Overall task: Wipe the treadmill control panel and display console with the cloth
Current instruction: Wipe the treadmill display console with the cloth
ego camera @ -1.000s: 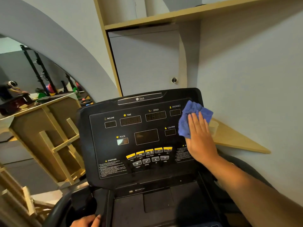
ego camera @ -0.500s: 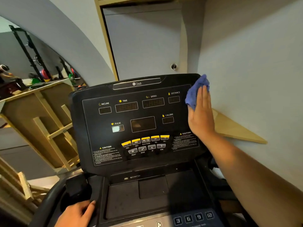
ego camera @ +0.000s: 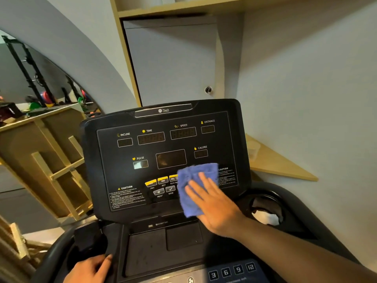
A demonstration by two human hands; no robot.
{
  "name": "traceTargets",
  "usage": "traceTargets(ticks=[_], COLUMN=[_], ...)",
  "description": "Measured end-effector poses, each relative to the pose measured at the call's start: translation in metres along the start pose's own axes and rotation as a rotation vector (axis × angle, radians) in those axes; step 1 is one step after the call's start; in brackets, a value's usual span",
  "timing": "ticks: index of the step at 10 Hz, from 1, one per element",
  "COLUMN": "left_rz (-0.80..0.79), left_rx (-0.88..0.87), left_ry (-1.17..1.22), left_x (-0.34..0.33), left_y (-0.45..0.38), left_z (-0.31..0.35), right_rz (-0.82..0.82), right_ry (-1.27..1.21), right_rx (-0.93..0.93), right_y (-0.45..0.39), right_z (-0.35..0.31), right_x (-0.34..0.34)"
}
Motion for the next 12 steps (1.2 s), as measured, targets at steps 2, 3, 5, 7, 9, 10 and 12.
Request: traceTargets(ticks=[2,3,5,7,9,10,12], left_rz=[0.102,0.084,0.125,0.139,0.129,0.126,0.131], left_rx=[-0.005,0.004,-0.072,-0.080,-0.095,-0.092,-0.080], left_ry=[-0.051,0.032,0.054,0.057,0.036,0.038,0.065], left_x=[0.029,0.037,0.039,0.037,0.037,0.038,0.037], left_y=[0.046,0.058,0.074,0.075,0.076,0.077,0.075], left_z=[0.051,0.048,0.052,0.048,0.050,0.050,0.049], right_rz=[-0.162,-0.276,-0.228,-0.139,-0.202,-0.214,-0.169], right_ry=[0.041,0.086,0.098,0.055,0.027,0.080,0.082], right_rx=[0.295,0.321,0.484,0.615,0.590,0.620,0.728], right_y=[-0.007,0.014,-0.024,-0.095,-0.053,-0.041,-0.080], right_z=[0.022,0.052,0.014,-0.077,-0.022,0.004,-0.050], right_x=[-0.003,-0.005,0.001,-0.007,-0.004,0.004,-0.001])
Point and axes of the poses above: each hand's wrist, its own y-axis away from the middle knuckle, its own x-axis out of the back of the hand, z = x × y, the point moved 4 cm from there along -y, towards the middle knuckle
